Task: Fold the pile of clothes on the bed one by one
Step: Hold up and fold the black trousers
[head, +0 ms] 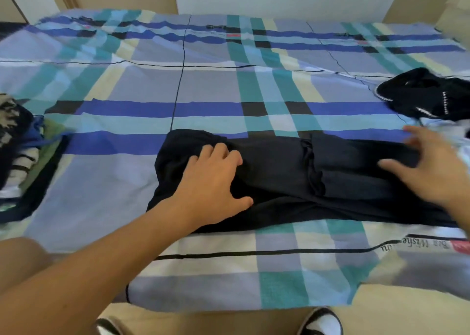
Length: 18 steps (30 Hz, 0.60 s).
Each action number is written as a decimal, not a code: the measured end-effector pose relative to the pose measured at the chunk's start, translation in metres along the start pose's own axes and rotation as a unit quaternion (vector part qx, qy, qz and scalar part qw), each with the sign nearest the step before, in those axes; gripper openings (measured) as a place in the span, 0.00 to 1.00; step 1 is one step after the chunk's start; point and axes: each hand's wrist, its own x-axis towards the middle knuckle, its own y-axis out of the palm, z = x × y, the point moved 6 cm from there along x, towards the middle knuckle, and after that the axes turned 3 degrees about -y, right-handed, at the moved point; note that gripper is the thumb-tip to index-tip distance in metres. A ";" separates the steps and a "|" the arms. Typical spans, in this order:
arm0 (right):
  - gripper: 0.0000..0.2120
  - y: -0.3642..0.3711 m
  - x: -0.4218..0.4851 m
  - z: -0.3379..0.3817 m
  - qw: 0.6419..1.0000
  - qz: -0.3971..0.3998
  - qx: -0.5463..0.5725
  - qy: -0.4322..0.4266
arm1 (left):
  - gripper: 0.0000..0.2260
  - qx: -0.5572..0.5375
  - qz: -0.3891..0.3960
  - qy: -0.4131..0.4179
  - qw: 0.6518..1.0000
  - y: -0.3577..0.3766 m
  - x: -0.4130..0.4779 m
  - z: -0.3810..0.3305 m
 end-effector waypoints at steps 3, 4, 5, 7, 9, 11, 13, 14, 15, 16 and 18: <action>0.45 0.052 -0.024 0.074 0.964 0.232 0.043 -0.125 | 0.35 0.065 0.024 -0.043 0.997 0.004 -0.002 0.009; 0.48 0.067 -0.031 0.084 0.947 0.285 0.009 -0.149 | 0.34 0.067 0.025 -0.052 0.996 0.004 -0.003 0.011; 0.49 0.077 -0.032 0.084 0.942 0.290 -0.040 -0.161 | 0.32 0.066 0.023 -0.059 0.996 0.002 -0.002 0.014; 0.43 0.078 -0.026 0.084 0.947 0.270 -0.044 -0.168 | 0.32 0.066 0.029 -0.076 0.994 -0.002 0.000 0.021; 0.34 0.073 -0.019 0.084 0.955 0.245 0.003 -0.170 | 0.32 0.076 0.048 -0.098 0.991 -0.007 0.002 0.030; 0.28 0.071 -0.016 0.080 0.955 0.241 0.035 -0.169 | 0.31 0.093 0.059 -0.112 0.988 -0.010 0.003 0.037; 0.23 0.071 -0.016 0.077 0.949 0.257 0.072 -0.169 | 0.25 0.063 0.043 -0.118 0.990 -0.015 0.005 0.044; 0.21 0.070 -0.018 0.077 0.944 0.268 0.089 -0.171 | 0.23 0.017 0.025 -0.126 0.992 -0.021 0.008 0.050; 0.20 0.068 -0.019 0.076 0.940 0.278 0.101 -0.168 | 0.21 -0.038 0.001 -0.139 0.990 -0.030 0.009 0.056; 0.19 0.066 -0.020 0.075 0.937 0.290 0.107 -0.162 | 0.19 -0.094 -0.024 -0.156 0.983 -0.041 0.012 0.064; 0.17 0.065 -0.020 0.071 0.934 0.319 0.100 -0.130 | 0.17 -0.197 -0.071 -0.194 0.959 -0.066 0.017 0.078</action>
